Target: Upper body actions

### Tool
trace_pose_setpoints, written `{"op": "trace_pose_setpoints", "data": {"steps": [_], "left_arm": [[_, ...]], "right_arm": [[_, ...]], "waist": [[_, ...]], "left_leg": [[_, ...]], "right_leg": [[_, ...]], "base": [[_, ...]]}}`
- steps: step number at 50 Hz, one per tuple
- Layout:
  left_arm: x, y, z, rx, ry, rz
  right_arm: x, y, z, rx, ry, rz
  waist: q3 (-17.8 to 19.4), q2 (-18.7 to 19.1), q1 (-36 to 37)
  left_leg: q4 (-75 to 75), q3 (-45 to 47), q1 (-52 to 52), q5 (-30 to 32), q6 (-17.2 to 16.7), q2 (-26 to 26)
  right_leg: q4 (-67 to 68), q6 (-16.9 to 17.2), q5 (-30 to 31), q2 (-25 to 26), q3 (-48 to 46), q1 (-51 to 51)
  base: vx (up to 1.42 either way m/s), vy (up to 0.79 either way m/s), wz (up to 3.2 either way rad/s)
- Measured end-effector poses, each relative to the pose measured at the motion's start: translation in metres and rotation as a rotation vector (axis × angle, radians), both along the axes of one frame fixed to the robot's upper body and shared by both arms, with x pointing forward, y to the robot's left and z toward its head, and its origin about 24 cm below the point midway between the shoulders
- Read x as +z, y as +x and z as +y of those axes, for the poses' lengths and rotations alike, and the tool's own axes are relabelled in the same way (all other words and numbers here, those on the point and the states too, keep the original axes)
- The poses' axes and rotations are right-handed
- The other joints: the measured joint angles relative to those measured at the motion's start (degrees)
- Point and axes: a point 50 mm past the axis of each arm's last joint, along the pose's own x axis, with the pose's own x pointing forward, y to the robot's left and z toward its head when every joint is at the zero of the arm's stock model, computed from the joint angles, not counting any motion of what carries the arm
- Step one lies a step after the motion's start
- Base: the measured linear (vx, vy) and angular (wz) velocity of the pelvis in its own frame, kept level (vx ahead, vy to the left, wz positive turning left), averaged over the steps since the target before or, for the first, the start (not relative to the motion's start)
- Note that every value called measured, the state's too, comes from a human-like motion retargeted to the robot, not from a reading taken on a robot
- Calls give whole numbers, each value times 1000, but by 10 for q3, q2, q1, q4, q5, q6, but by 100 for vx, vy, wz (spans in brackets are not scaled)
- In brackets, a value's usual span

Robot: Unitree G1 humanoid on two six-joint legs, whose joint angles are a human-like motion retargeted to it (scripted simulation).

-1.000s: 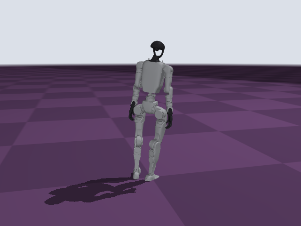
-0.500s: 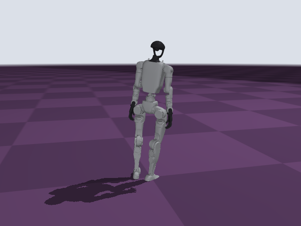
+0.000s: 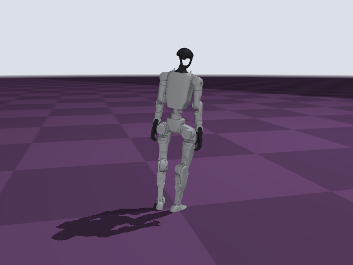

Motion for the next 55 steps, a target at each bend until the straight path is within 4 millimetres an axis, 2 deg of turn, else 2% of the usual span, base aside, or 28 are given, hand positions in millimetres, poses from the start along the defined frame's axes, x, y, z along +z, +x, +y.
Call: {"op": "trace_pose_setpoints", "data": {"steps": [55], "left_arm": [[0,0,1,-4,2,-1]], "right_arm": [[0,2,1,22,5,-7]], "waist": [[0,-4,-4]], "left_leg": [[0,2,1,12,0,2]], "right_leg": [[2,1,2,1,2,-2]], "base": [[0,0,0]]}}
